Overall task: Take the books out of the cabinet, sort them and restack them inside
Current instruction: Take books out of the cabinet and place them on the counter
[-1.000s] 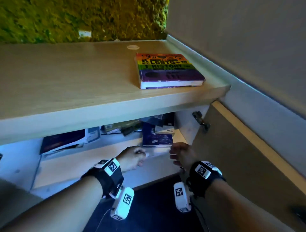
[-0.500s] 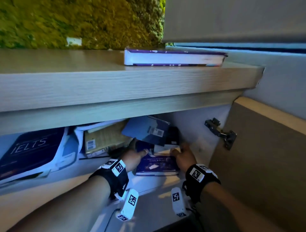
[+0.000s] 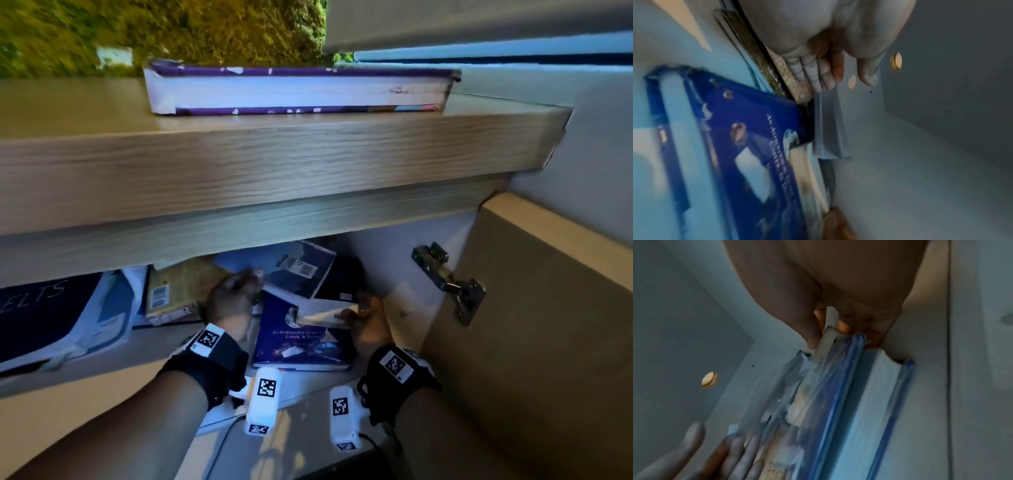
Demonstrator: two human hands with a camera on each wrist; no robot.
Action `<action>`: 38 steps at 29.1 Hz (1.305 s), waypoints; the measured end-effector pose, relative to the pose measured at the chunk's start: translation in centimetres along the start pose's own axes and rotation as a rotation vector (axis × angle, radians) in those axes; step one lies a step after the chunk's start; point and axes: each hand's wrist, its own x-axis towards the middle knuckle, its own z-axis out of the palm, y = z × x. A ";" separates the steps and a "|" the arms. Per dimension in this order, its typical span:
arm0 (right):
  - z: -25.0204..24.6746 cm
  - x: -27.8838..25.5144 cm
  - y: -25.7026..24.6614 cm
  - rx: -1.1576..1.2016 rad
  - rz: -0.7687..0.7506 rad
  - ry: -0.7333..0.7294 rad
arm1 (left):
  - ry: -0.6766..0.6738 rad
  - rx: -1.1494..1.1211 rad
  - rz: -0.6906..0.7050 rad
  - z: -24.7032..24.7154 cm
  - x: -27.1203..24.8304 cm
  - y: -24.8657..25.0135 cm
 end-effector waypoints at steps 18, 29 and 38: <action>-1.1 -2.8 -2.1 -0.089 0.237 -0.289 | -0.323 0.417 -0.312 -3.3 -4.6 -1.2; 0.5 -3.2 3.9 -0.253 0.213 -0.192 | -0.332 0.215 -0.463 -3.4 -7.7 0.9; -0.2 -16.3 3.1 0.141 0.277 -0.081 | -0.441 0.164 -0.444 -7.2 -14.7 2.4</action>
